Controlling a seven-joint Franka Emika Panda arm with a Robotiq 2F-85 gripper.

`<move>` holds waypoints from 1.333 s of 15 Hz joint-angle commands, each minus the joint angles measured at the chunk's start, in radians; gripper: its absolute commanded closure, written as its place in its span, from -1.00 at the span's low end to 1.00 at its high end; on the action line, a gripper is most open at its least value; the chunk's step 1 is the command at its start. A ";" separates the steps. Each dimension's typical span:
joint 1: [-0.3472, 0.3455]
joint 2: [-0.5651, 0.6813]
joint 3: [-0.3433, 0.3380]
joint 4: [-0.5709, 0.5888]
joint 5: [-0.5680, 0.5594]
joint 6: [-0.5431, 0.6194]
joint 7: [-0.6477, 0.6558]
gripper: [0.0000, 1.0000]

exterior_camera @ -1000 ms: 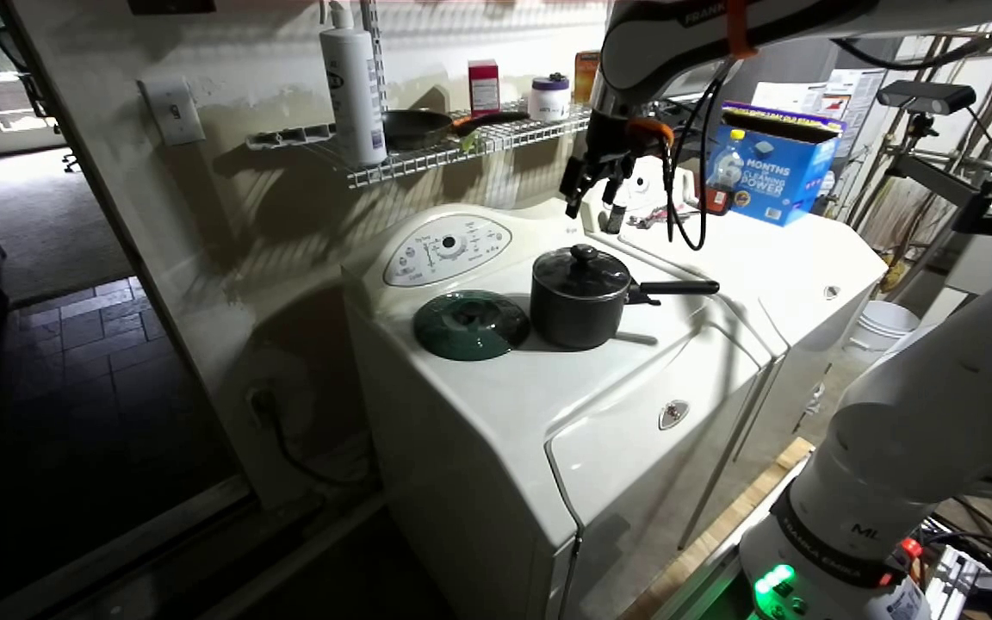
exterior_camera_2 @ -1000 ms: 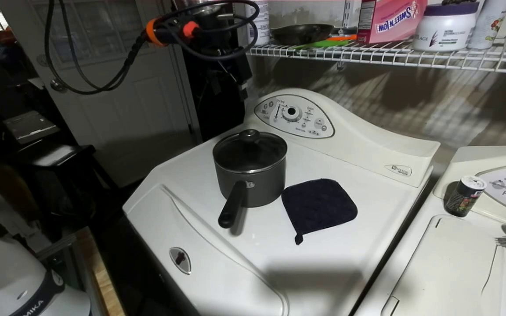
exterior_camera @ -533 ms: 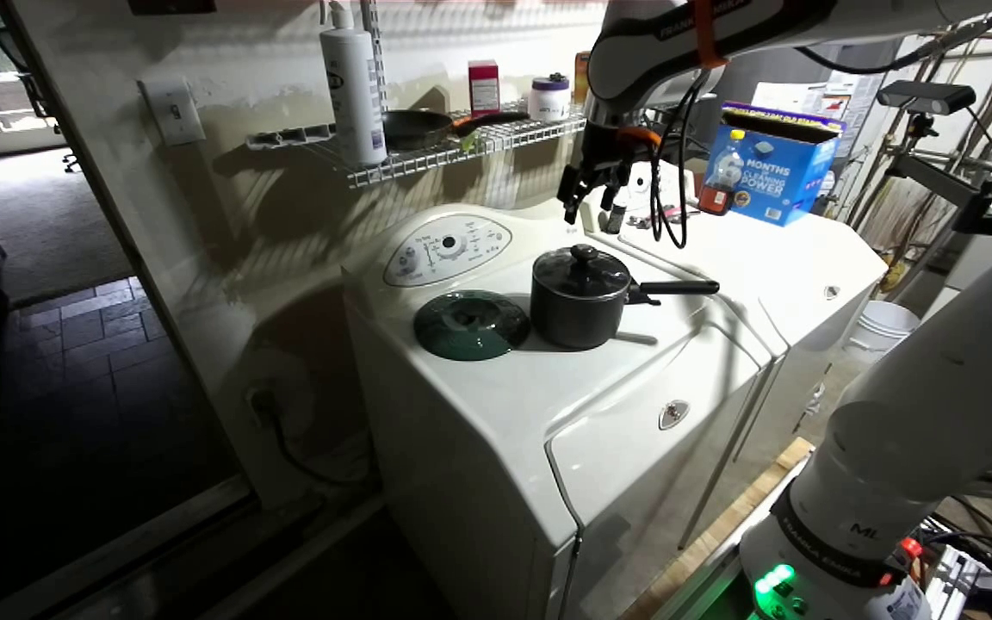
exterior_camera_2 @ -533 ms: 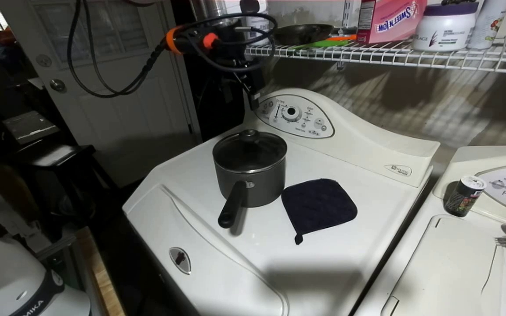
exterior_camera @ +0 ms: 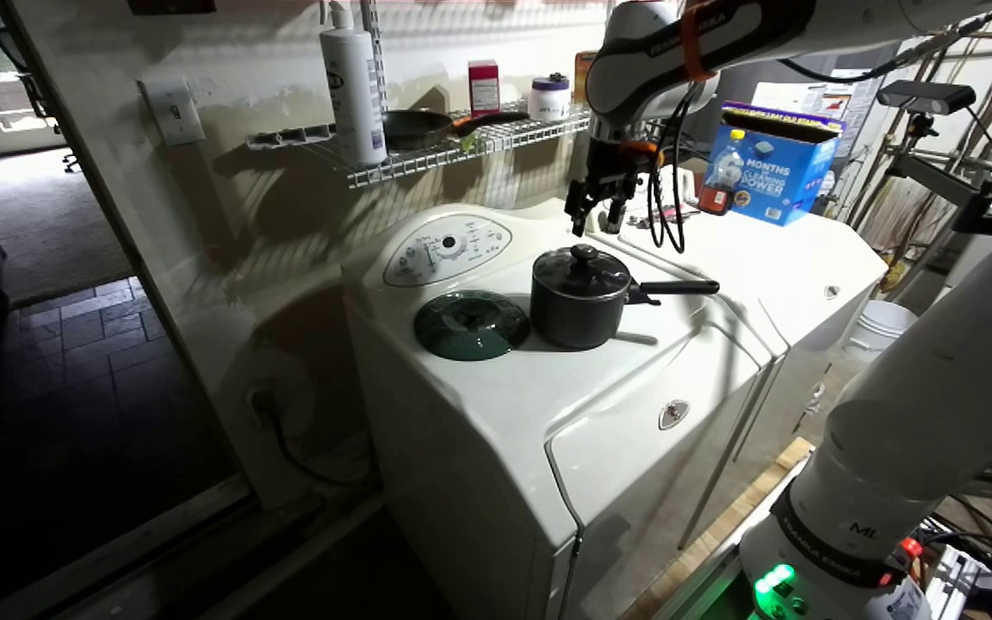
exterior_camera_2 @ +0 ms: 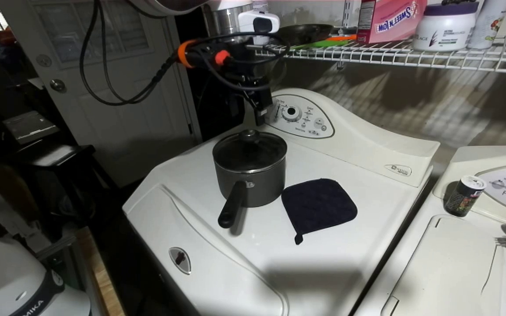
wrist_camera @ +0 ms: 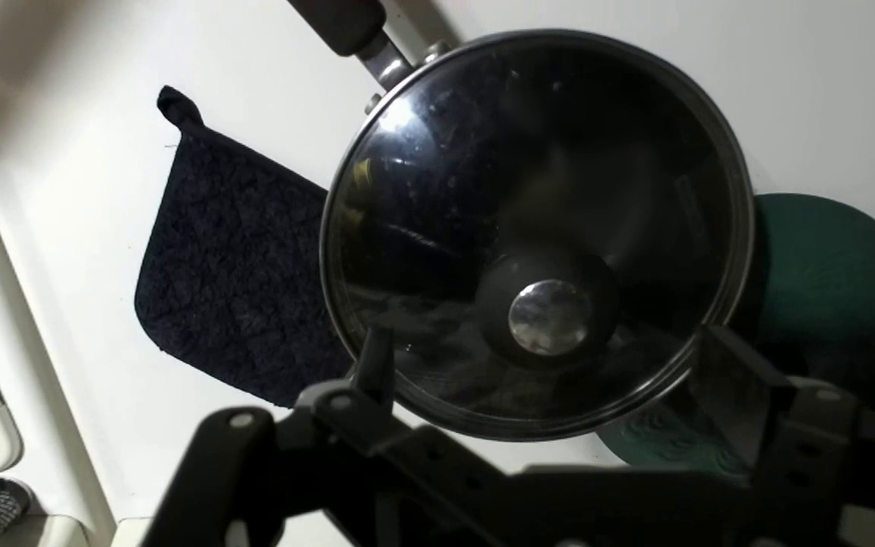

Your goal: Pick up the clear oven pot lid and put it on the black oven mat

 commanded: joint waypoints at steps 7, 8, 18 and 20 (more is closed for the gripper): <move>-0.001 0.068 0.001 0.023 0.044 -0.060 -0.084 -1.00; -0.001 0.074 0.001 0.024 0.047 -0.059 -0.090 -1.00; 0.004 0.095 0.011 0.025 0.079 -0.044 -0.164 -1.00; 0.003 0.098 0.011 0.027 0.078 -0.039 -0.166 -1.00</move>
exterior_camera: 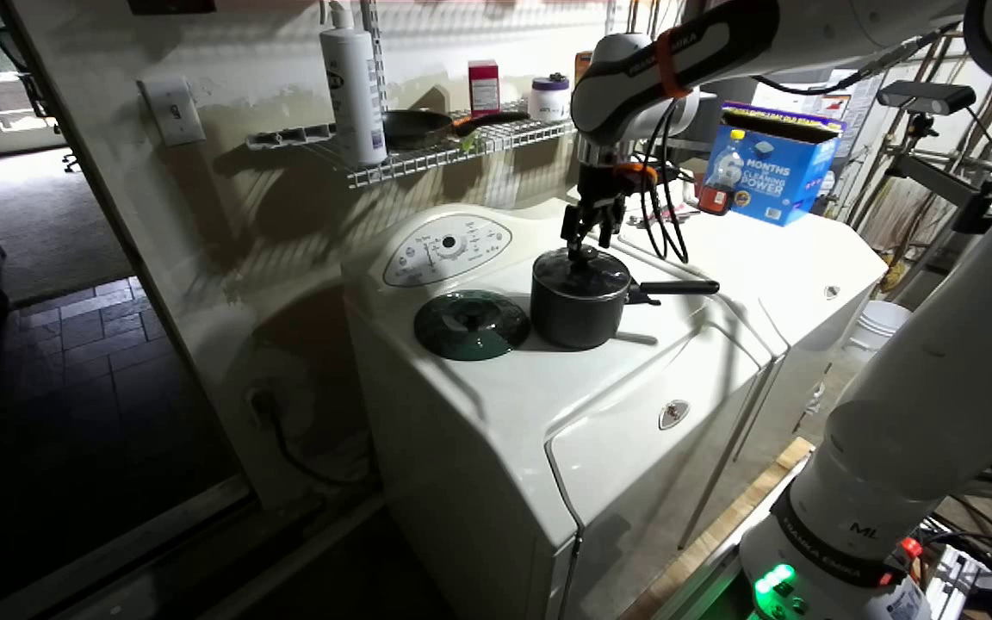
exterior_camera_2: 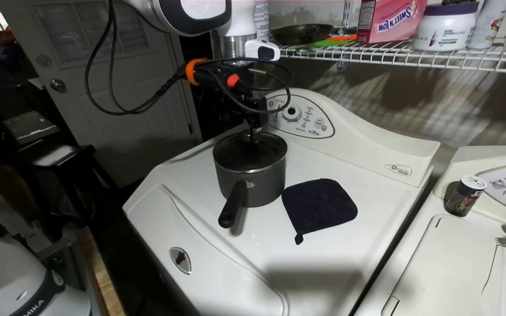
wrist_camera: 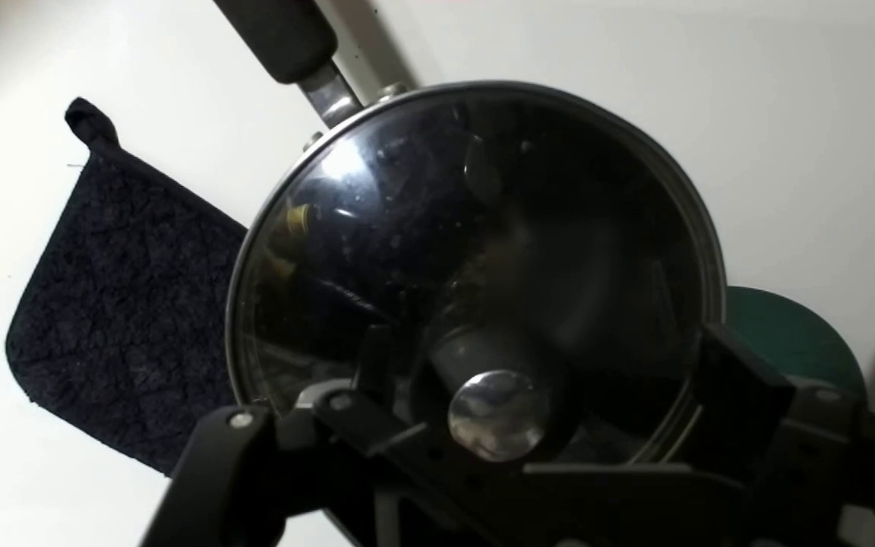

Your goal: Pick up the clear oven pot lid and put it on the black oven mat

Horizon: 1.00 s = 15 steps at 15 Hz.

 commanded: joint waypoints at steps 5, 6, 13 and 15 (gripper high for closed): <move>-0.003 0.030 0.003 0.029 0.020 0.013 -0.038 -1.00; -0.003 0.032 0.002 0.032 0.021 0.014 -0.039 -1.00; -0.004 0.047 0.003 0.046 0.018 0.022 -0.038 -0.48; -0.005 0.052 0.004 0.052 0.016 0.022 -0.037 -0.31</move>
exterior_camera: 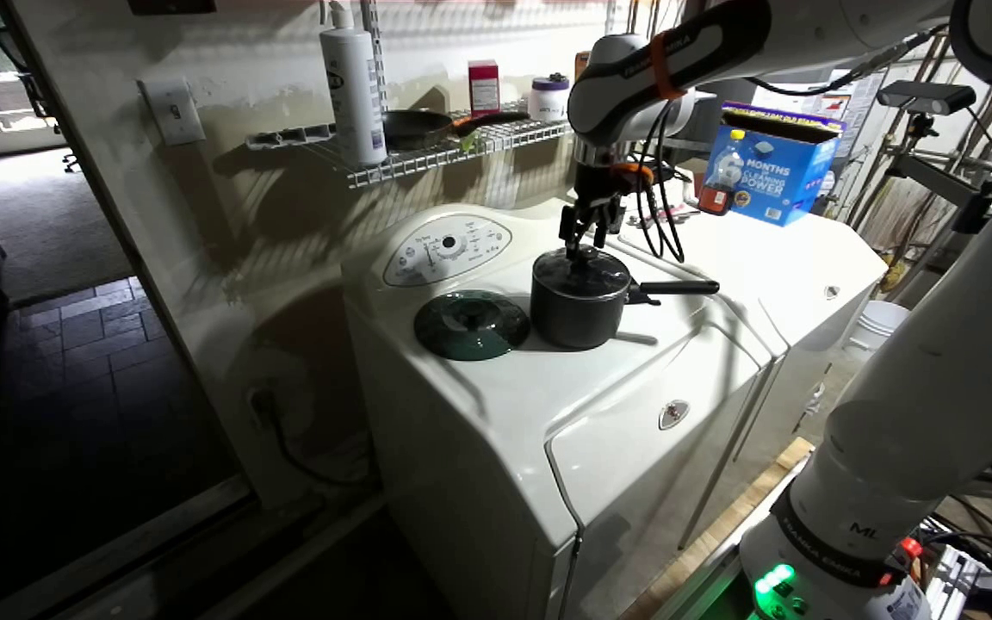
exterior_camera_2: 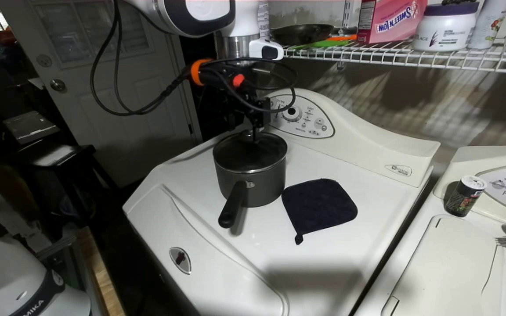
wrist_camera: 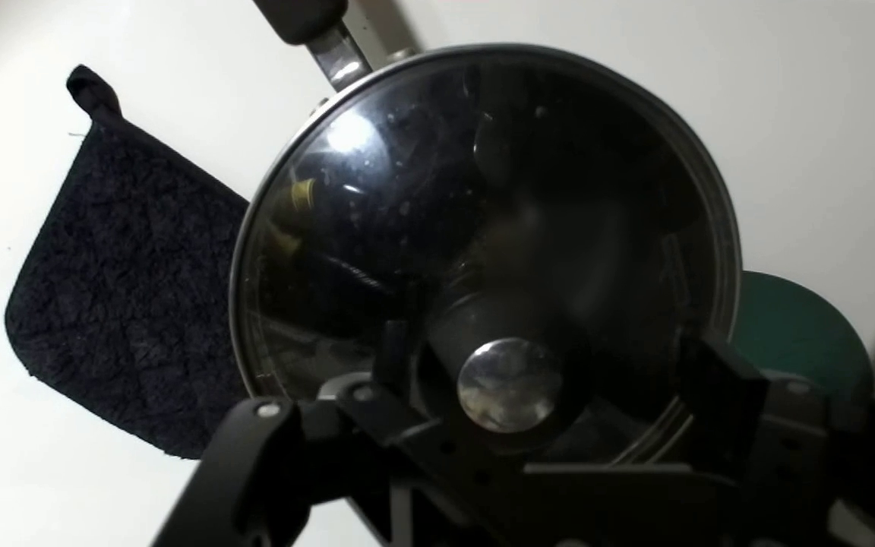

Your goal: Pick up the clear oven pot lid and put it on the black oven mat

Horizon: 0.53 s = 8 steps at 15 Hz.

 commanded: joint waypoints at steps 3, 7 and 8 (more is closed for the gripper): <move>-0.007 0.035 0.003 0.038 0.014 0.006 -0.022 0.13; -0.008 0.036 0.002 0.041 0.014 0.005 -0.022 0.34; -0.008 0.036 0.002 0.042 0.014 0.004 -0.023 0.34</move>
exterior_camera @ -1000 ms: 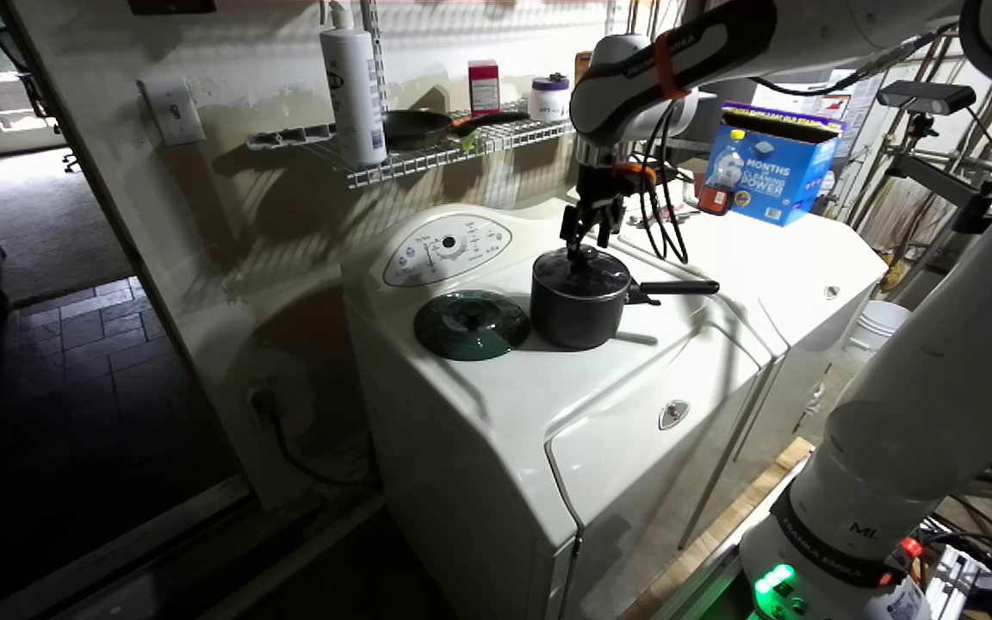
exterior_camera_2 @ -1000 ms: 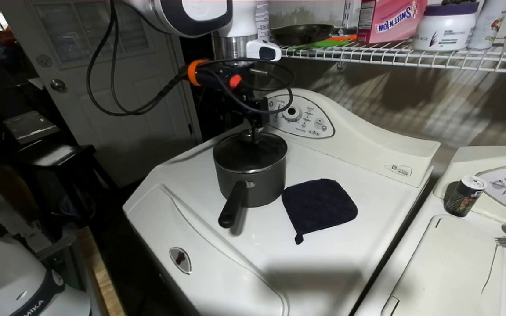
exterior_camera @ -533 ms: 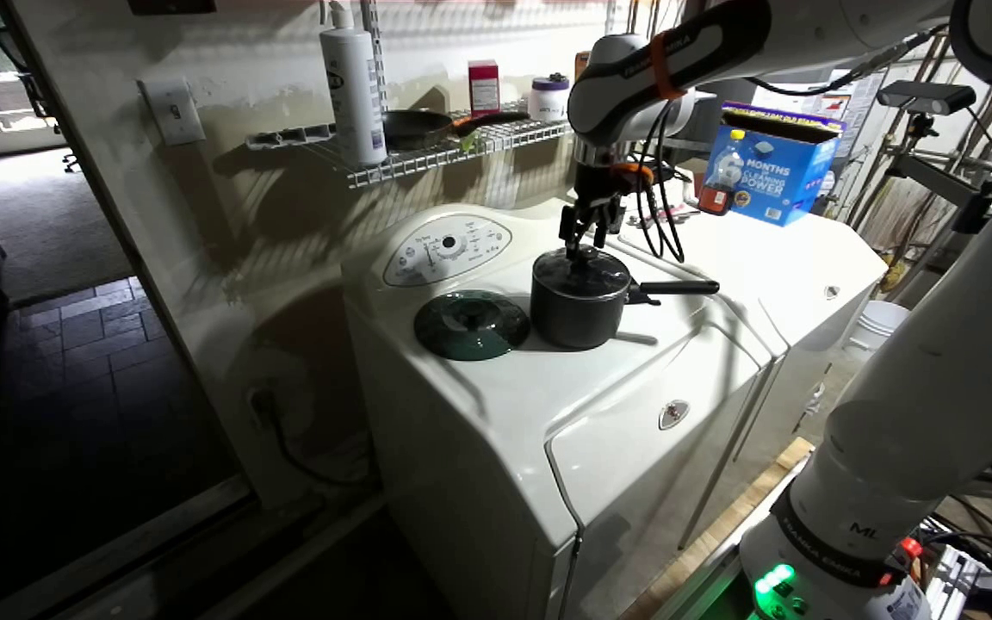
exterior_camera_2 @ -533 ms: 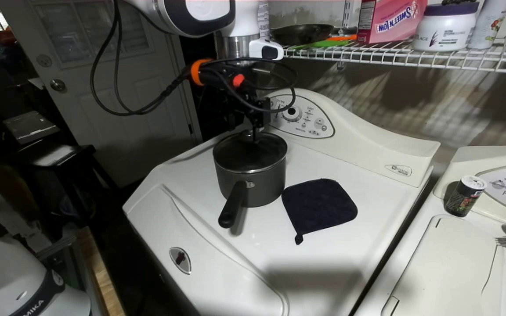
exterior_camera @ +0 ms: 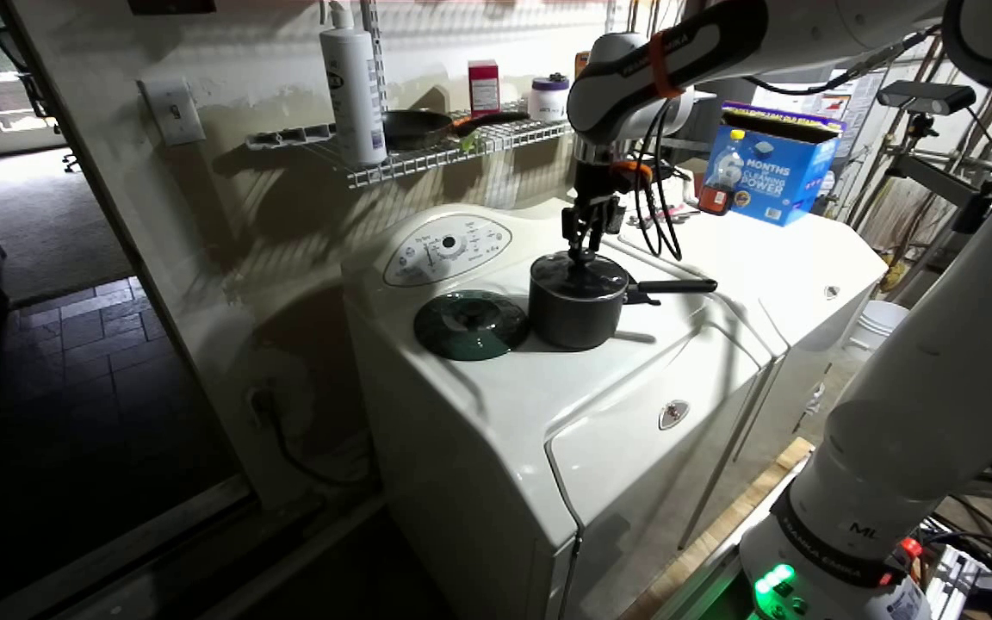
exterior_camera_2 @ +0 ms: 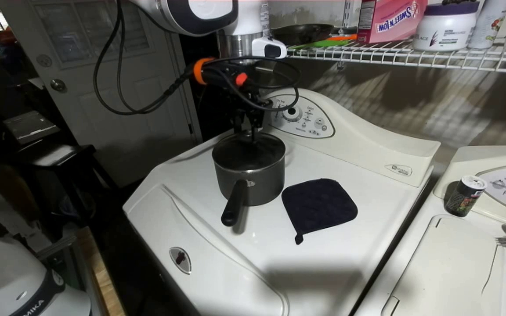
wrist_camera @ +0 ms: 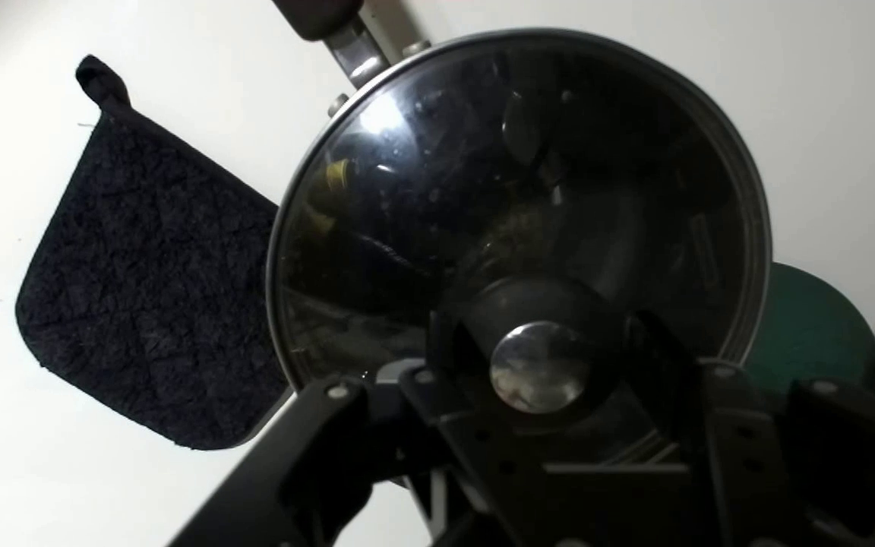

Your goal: Pick up the clear oven pot lid and put it on the black oven mat

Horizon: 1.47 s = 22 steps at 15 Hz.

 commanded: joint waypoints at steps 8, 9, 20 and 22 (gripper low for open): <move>-0.004 0.026 0.005 0.024 0.011 0.003 -0.022 -0.81; -0.004 0.027 0.005 0.023 0.011 0.003 -0.021 -0.94; -0.005 0.046 0.006 0.021 0.011 0.002 -0.023 -1.00; -0.005 0.051 0.007 0.021 0.010 0.003 -0.022 -0.91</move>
